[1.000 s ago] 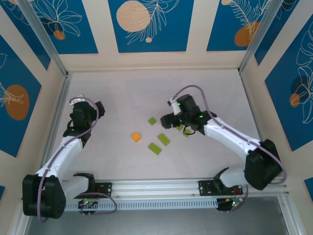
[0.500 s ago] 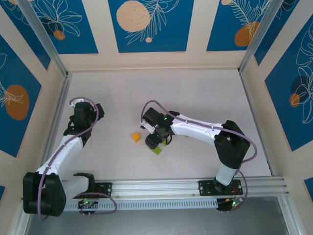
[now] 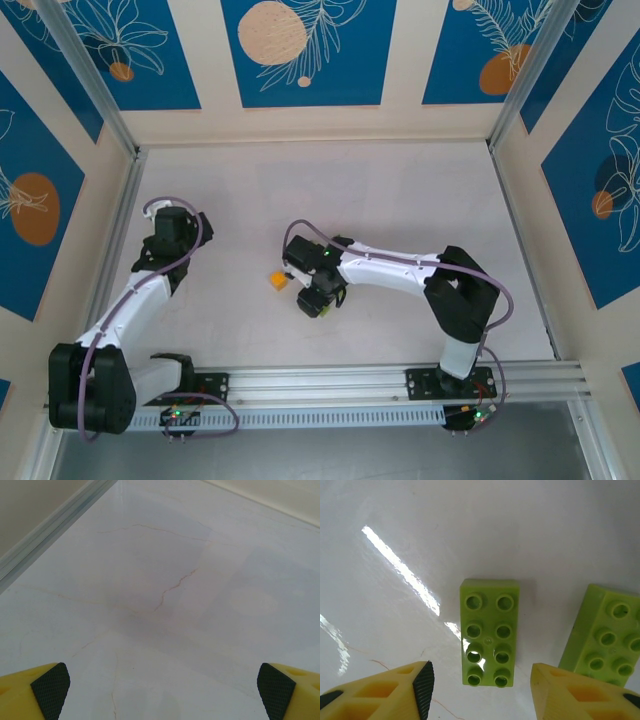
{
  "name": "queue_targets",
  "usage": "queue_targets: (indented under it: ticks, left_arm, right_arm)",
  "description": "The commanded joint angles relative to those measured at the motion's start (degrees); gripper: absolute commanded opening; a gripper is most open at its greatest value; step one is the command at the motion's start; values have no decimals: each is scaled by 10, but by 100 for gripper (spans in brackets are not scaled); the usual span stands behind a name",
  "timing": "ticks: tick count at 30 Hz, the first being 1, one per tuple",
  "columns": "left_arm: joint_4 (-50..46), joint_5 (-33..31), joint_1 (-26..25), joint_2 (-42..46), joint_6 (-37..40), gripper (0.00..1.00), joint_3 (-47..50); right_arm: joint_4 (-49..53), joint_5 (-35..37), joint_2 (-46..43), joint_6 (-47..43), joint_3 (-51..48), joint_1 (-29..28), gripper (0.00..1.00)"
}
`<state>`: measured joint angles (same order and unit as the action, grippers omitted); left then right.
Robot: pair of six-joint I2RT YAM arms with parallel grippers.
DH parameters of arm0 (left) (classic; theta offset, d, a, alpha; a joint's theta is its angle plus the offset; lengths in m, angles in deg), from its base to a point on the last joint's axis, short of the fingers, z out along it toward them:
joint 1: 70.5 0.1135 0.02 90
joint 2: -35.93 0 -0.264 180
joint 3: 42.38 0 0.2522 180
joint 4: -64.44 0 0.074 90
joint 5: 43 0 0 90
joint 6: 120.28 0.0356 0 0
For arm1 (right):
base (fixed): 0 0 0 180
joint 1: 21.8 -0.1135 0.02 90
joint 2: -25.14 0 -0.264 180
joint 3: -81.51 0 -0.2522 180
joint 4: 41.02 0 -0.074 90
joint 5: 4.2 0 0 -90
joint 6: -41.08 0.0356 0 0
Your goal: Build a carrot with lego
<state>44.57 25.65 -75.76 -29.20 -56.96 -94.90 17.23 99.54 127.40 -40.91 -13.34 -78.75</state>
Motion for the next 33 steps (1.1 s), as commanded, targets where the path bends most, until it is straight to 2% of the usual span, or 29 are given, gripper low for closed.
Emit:
queue_targets:
  ticks: [1,19,33]
  left_arm:
    - [-22,-17,13,-7,-9,99,-27]
    - [-40,-2,28,-33,-23,99,-40]
    - [-40,3,30,-42,-27,99,-42]
  right_arm:
    - [2,-3,15,13,-8,-3,54]
    - [6,-9,59,9,13,-3,43]
    - [17,-18,60,20,25,-3,32]
